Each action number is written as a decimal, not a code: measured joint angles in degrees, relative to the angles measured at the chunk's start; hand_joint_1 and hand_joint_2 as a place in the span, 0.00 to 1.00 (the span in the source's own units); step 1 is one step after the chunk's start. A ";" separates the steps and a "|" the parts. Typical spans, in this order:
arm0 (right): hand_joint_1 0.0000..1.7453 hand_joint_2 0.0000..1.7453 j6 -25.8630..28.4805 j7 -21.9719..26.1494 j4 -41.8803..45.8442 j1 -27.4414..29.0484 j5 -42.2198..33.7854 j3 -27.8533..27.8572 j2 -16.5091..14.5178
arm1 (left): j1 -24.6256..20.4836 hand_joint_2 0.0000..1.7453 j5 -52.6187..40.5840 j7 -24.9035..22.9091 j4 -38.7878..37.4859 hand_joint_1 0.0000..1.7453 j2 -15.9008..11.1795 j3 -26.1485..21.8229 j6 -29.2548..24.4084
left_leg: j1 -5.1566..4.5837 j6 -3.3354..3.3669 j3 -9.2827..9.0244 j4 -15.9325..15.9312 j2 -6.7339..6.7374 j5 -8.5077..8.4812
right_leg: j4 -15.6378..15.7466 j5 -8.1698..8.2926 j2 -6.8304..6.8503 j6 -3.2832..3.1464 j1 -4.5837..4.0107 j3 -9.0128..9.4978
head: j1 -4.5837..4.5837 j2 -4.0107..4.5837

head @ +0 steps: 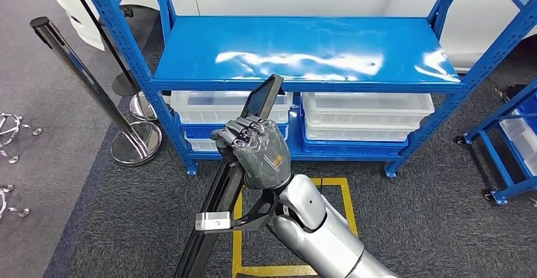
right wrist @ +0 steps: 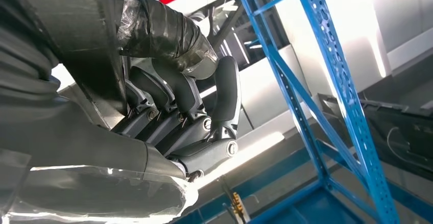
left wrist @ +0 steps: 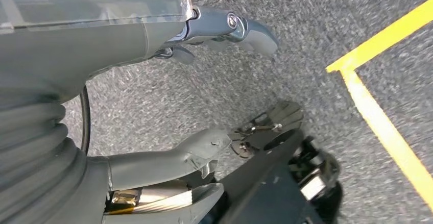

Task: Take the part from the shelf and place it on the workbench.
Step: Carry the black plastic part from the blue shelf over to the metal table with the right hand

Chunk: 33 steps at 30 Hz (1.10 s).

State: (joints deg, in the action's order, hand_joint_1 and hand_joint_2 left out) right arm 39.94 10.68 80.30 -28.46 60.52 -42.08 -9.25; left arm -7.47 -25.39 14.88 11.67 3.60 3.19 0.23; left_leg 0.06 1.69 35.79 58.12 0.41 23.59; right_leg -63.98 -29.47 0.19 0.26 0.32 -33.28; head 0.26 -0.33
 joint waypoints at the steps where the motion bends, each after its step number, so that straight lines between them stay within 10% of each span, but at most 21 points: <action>1: 1.00 1.00 0.03 0.01 0.24 -0.03 0.05 0.00 -0.01 | 0.00 1.00 -0.04 0.01 0.00 0.00 0.00 -0.01 -0.02 | -0.06 -0.29 0.36 0.28 0.00 -0.23 | 2.61 0.14 -0.02 -0.23 -0.11 1.57 | 0.00 0.00; 5: 1.00 1.00 0.13 0.02 1.07 -0.02 0.20 0.04 -0.01 | 0.02 1.00 -0.41 -0.01 0.00 0.00 -0.04 -0.16 -0.05 | -0.01 -1.62 1.21 0.73 -0.06 -0.92 | 4.58 0.88 -0.09 -1.59 -0.23 1.74 | 0.01 0.00; 11: 1.00 1.00 0.13 0.21 2.55 0.05 0.23 0.26 -0.05 | 0.08 1.00 -0.60 -0.02 0.00 0.00 -0.06 -0.43 -0.06 | 0.56 -2.85 5.65 15.82 -0.16 9.05 | 4.84 3.54 0.11 -3.05 -0.41 -1.15 | 0.01 0.00; 15: 1.00 1.00 0.13 0.27 3.23 0.09 0.30 0.43 -0.04 | -0.12 1.00 -0.60 0.02 0.02 0.00 -0.11 -0.53 -0.06 | 0.24 -1.81 -2.74 5.75 -0.22 4.85 | 4.77 5.11 0.00 -2.81 -0.63 -3.11 | 0.01 0.00; 18: 1.00 1.00 0.13 0.38 4.23 0.10 0.23 0.93 -0.06 | -0.33 1.00 -0.60 0.15 0.02 0.00 -0.21 -0.70 -0.04 | -0.42 -1.02 -6.80 -1.11 -0.26 4.83 | 4.94 6.24 0.12 -1.91 -0.46 -3.69 | 0.01 0.00; 21: 1.00 1.00 0.13 0.39 4.95 0.16 0.10 1.32 -0.04 | -0.33 1.00 -0.63 0.19 0.02 0.00 -0.10 -0.87 0.01 | -0.35 -0.21 -6.66 -2.55 0.03 3.29 | 4.47 5.82 -0.06 -0.99 -0.30 -4.21 | 0.01 0.00; 25: 1.00 1.00 0.13 0.39 5.26 0.37 0.25 1.69 0.06 | -0.53 1.00 -0.85 0.19 0.04 0.00 0.04 -0.91 0.05 | -0.04 0.57 -5.04 -3.09 0.31 1.45 | -7.27 -2.42 -0.26 -0.04 0.09 -8.40 | 0.00 0.00; 27: 1.00 1.00 0.13 0.35 5.26 0.61 0.34 1.79 0.15 | -0.50 1.00 -1.00 0.18 0.04 0.00 0.07 -0.91 0.13 | 0.09 0.31 -3.77 -2.55 0.33 0.95 | -10.24 -2.85 -0.21 0.46 0.50 -8.47 | 0.00 0.00; 31: 1.00 1.00 0.13 0.20 5.31 0.50 0.56 1.83 0.17 | -0.58 1.00 -1.57 0.12 0.06 0.00 0.22 -0.92 0.23 | 0.45 -0.65 -1.19 -0.32 0.28 0.63 | 0.94 1.02 -0.15 1.03 1.11 -0.50 | 0.01 0.00; 33: 1.00 1.00 0.12 0.16 5.35 0.46 0.62 1.85 0.15 | -0.62 1.00 -1.65 0.09 0.08 0.00 0.26 -0.93 0.22 | 0.39 -1.46 -0.29 0.58 0.20 0.38 | 3.19 0.92 -0.29 0.55 0.83 0.48 | 0.02 0.00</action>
State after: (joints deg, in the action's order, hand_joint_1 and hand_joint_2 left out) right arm 40.06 10.84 85.65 -27.99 61.14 -40.23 -9.09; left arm -8.09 -27.04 14.98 11.75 3.86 2.25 0.46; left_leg 0.45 0.23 35.50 58.70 0.61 23.97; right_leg -60.79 -28.55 -0.10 0.82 1.15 -32.81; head 0.28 -0.33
